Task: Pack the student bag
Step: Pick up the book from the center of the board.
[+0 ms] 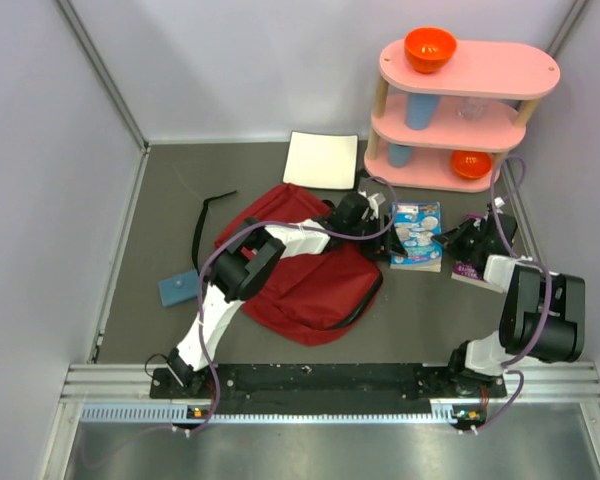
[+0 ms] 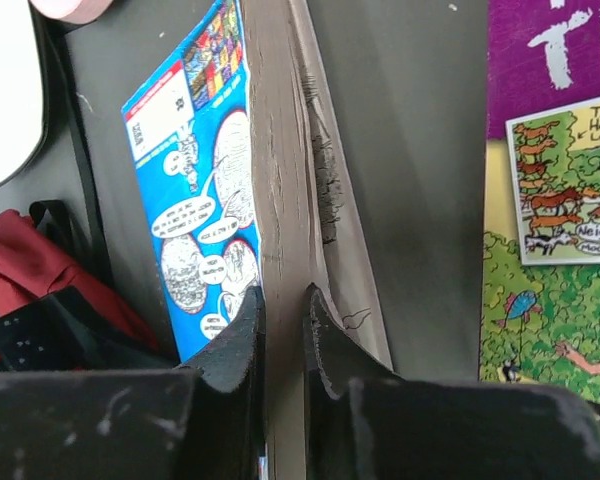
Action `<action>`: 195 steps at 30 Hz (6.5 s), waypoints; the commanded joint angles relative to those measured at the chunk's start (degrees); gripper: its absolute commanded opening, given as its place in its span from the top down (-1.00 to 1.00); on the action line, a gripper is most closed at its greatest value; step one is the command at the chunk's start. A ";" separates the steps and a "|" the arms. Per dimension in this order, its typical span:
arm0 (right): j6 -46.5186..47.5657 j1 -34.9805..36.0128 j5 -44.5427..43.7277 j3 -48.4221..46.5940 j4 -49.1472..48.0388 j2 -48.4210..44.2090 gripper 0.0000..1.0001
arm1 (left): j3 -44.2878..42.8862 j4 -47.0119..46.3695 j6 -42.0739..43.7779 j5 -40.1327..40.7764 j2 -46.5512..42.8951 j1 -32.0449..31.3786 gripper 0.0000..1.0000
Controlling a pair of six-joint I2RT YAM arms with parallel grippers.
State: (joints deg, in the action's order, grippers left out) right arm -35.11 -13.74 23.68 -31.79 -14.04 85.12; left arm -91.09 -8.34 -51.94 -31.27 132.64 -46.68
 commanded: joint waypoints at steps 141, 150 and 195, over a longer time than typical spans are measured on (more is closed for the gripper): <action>-44.61 66.56 -20.17 14.74 -63.83 -8.92 -0.98 | 71.31 -39.03 -16.17 16.33 -84.57 19.43 1.00; -41.27 66.82 -21.49 16.15 -65.42 -11.03 -0.59 | 72.02 -40.97 -18.11 15.53 -83.24 18.12 1.00; -22.45 66.65 -61.28 7.72 27.64 -64.73 1.00 | 43.37 14.32 22.67 42.60 -73.32 -2.00 -0.98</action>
State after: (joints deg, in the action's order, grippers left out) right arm -59.37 53.08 -29.65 -15.90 6.72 22.85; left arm -42.81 2.55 -36.93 3.90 55.90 -43.81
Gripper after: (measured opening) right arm 0.248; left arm 0.987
